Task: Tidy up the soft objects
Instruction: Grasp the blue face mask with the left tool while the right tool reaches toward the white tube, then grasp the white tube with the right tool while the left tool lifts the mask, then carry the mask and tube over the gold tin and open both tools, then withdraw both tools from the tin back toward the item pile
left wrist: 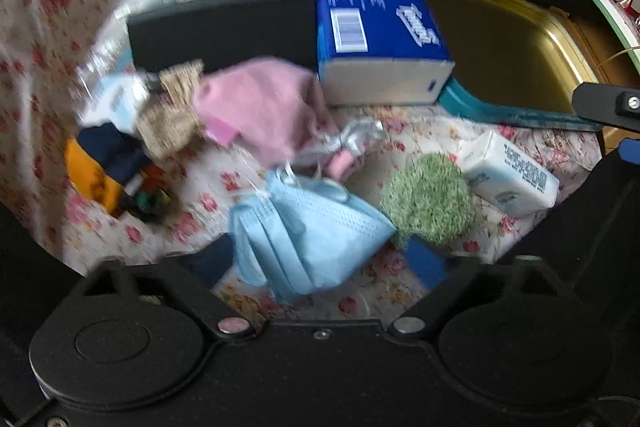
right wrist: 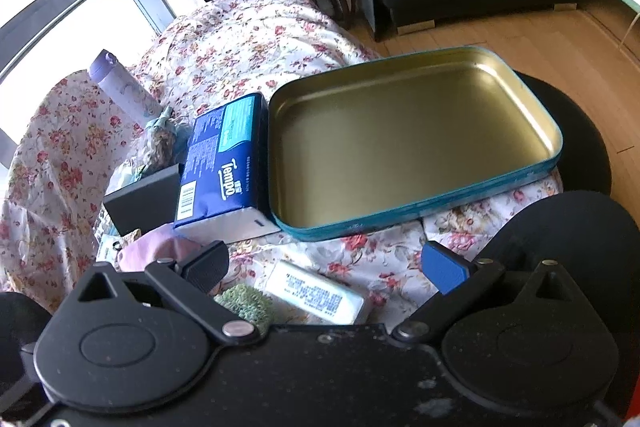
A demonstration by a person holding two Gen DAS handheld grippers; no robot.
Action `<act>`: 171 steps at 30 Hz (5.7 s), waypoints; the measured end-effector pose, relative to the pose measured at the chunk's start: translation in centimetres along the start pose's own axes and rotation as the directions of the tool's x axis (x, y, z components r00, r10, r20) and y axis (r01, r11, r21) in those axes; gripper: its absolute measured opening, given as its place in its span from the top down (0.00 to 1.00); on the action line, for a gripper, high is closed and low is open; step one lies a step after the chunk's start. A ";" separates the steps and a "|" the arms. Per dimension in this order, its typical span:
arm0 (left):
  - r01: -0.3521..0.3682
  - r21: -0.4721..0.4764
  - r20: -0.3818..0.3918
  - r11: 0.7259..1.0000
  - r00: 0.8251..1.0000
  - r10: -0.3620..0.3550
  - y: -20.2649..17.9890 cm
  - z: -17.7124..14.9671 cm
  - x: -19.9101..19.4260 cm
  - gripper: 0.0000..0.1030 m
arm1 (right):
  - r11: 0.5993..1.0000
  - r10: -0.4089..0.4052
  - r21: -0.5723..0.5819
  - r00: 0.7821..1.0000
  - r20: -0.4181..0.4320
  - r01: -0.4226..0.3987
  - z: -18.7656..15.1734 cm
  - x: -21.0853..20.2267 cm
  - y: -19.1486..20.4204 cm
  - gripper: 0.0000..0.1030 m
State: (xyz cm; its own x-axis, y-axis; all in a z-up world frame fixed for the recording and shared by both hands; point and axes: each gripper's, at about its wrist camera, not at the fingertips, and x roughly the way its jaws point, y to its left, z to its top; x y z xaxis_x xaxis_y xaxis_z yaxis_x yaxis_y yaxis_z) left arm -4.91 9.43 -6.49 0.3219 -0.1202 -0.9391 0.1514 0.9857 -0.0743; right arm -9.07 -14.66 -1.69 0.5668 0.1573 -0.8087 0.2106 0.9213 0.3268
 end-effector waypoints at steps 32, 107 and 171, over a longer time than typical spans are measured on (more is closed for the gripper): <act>0.035 -0.124 0.195 0.992 0.981 -0.010 4.4 2.3 -4.7 0.54 | 0.983 -0.161 0.043 0.955 -0.251 0.177 -0.7 7.0 3.5 0.00; 0.059 0.248 0.132 0.967 0.987 -0.094 -5.7 6.4 -8.2 0.70 | 0.977 -0.106 0.186 0.994 0.024 0.099 5.3 1.0 -3.2 0.26; -0.074 -0.043 0.363 0.996 0.928 0.085 -0.7 8.4 -8.9 0.13 | 0.935 -0.348 0.145 0.766 0.541 0.322 3.9 0.4 -6.7 0.00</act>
State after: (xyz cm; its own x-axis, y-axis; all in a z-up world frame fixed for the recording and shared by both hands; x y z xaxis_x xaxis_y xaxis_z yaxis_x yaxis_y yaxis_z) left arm -0.04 8.82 4.72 0.6507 -0.0705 -0.7560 0.0863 0.9961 -0.0186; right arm -7.14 -22.16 -2.28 0.7917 -0.3923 -0.4683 0.4952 0.8610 0.1161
